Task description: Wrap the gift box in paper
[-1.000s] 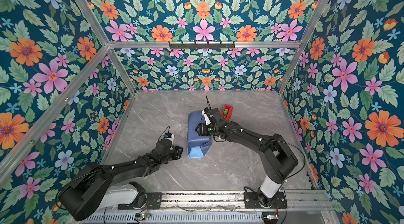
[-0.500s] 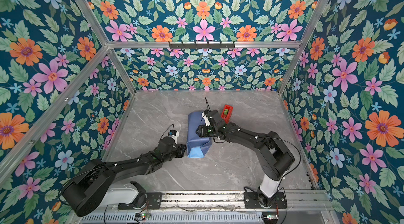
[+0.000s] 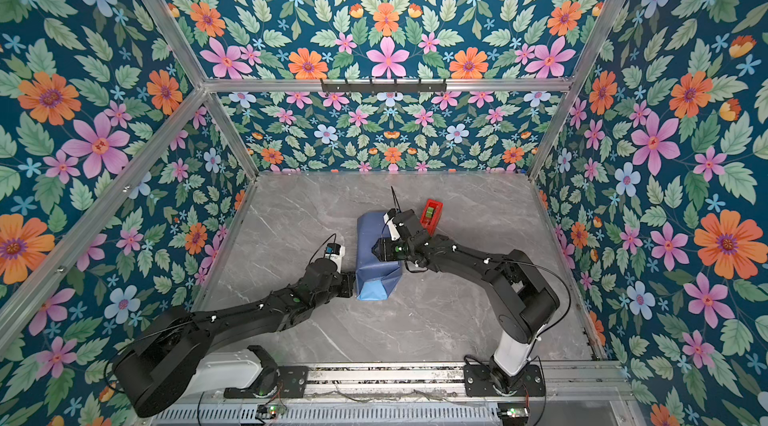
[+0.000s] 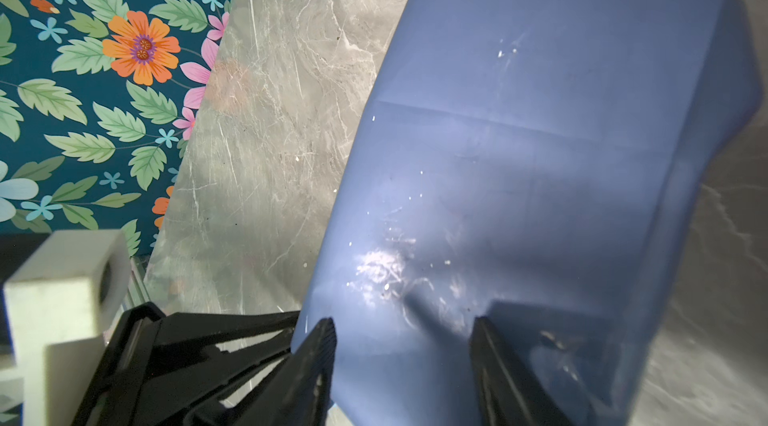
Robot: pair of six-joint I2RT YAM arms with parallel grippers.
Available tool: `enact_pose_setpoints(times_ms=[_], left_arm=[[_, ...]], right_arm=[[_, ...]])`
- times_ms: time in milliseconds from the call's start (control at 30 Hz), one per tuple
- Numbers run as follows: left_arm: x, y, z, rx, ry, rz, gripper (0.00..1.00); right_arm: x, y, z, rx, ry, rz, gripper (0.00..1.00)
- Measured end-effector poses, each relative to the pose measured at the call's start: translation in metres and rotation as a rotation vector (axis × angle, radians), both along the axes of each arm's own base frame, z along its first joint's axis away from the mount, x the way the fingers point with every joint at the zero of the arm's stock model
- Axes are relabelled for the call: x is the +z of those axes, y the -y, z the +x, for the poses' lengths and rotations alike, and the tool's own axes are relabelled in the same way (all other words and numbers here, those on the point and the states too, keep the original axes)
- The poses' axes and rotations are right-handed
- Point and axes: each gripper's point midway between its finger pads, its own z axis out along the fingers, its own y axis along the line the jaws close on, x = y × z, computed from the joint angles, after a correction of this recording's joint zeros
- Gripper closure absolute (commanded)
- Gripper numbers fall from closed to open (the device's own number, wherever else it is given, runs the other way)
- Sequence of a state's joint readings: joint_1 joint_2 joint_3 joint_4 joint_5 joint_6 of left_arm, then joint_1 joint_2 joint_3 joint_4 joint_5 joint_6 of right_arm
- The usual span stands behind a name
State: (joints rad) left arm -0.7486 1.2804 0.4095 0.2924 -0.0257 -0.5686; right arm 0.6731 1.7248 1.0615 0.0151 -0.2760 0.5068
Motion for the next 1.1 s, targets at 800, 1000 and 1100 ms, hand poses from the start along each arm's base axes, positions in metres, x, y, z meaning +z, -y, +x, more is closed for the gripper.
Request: enact_pose_setpoints(times_ms=[800, 1000, 1100], left_arm=[[-0.016, 0.022, -0.004, -0.026, -0.056, -0.021, 0.8], [-0.014, 0.03, -0.002, -0.04, -0.047, -0.038, 0.78], [-0.014, 0.033, 0.0, -0.044, -0.046, -0.041, 0.78]], right_arm=[[-0.001, -0.003, 0.001, 0.0, 0.003, 0.027, 0.47], [-0.001, -0.004, 0.001, 0.0, 0.003, 0.031, 0.47], [-0.001, -0.005, 0.002, 0.002, 0.003, 0.034, 0.47]])
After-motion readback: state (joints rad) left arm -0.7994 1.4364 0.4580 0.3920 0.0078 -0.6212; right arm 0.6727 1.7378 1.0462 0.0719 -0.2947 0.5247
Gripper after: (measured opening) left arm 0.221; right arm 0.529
